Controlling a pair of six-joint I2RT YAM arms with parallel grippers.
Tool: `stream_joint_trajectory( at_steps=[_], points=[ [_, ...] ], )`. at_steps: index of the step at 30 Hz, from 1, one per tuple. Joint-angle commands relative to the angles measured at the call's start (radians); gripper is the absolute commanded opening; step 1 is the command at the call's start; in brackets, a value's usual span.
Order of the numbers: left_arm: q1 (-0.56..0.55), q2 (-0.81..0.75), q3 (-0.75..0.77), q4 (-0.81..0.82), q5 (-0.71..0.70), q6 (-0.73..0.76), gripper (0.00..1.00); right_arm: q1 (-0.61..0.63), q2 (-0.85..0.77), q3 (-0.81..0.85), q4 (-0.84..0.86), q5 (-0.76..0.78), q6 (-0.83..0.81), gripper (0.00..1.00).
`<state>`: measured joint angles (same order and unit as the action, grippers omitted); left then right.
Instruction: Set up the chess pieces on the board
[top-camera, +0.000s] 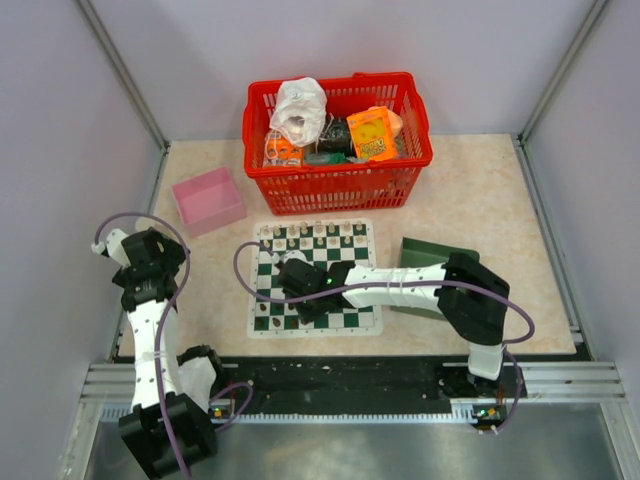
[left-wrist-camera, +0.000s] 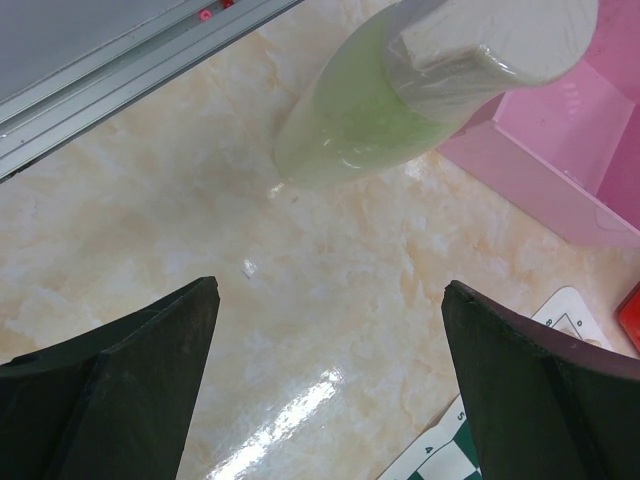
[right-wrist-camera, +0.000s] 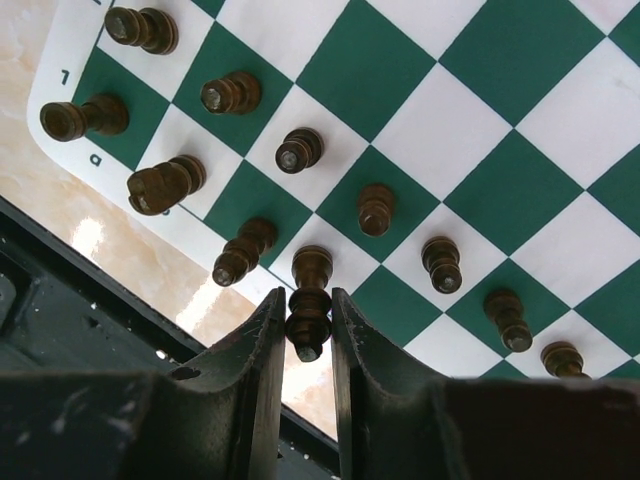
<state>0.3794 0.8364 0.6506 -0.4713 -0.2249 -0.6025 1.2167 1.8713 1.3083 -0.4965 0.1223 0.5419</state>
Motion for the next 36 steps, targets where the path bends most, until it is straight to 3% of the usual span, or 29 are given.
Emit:
stream_joint_trajectory(
  at_steps=[1, 8, 36],
  points=[
    [0.007, -0.002, 0.017, 0.028, -0.010, 0.010, 0.99, 0.021, -0.032, 0.048, 0.007, 0.013, -0.019, 0.21],
    [0.007, 0.003, 0.014, 0.030, -0.011, 0.010, 0.99, 0.026, -0.078, 0.045, -0.007, 0.042, -0.022, 0.20],
    [0.007, 0.000, 0.009, 0.026, -0.016, 0.012, 0.99, 0.027, 0.005, 0.039, -0.007, 0.022, -0.023, 0.21]
  ],
)
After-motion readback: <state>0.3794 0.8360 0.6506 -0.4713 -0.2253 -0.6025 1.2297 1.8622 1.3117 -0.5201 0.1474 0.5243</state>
